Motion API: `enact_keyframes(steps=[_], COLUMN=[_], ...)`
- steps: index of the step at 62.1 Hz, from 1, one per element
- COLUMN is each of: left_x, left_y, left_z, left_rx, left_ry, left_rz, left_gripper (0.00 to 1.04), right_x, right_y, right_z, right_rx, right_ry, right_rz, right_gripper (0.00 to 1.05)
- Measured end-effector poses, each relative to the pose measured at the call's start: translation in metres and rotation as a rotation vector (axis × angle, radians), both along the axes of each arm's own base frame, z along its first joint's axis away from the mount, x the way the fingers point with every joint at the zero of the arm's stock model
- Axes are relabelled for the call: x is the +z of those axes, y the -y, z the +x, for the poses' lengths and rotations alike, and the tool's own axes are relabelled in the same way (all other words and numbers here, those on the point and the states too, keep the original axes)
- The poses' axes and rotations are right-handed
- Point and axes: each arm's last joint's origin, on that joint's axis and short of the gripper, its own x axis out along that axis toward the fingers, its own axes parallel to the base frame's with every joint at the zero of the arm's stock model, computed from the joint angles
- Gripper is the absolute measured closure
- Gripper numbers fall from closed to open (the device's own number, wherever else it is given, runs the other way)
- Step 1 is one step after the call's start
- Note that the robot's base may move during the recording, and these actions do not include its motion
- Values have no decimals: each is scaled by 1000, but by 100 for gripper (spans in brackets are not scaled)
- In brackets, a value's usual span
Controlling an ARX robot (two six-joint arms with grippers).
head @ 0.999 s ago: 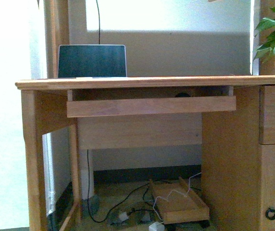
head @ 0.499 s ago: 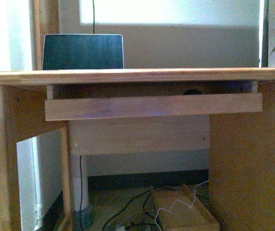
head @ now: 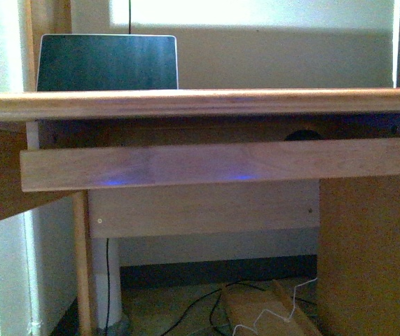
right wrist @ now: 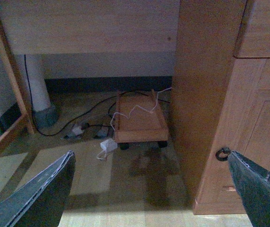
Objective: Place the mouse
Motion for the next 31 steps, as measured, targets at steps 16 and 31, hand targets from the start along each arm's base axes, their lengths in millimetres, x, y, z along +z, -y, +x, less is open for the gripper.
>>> enact_keyframes(steps=[16,31], left_x=[0,0], left_y=[0,0], left_z=[0,0], left_rx=[0,0], left_ry=[0,0], left_rz=[0,0], left_gripper=[8,8], right_x=[0,0], right_y=[0,0], right_z=[0,0], right_rx=[0,0], right_ry=[0,0], right_rz=[0,0], right_gripper=[7,7])
